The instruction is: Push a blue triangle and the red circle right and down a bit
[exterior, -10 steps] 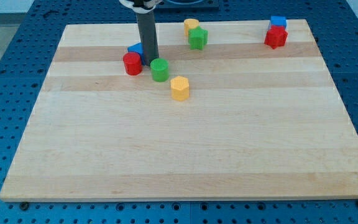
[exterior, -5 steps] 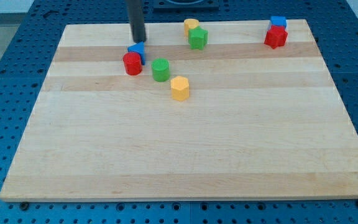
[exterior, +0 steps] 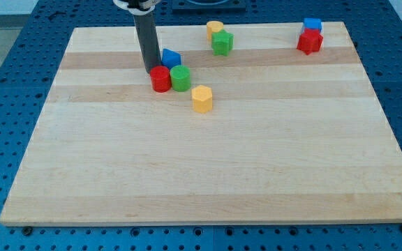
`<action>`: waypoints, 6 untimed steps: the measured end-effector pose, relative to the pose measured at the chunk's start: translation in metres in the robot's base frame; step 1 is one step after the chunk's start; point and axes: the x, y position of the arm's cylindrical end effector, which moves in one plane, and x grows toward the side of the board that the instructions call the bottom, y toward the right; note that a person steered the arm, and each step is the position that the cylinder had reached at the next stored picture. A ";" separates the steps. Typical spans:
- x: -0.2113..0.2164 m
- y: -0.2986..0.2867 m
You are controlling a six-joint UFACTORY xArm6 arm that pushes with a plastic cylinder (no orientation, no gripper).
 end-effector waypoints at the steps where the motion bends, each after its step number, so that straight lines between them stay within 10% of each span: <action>1: 0.000 -0.024; 6: -0.069 -0.007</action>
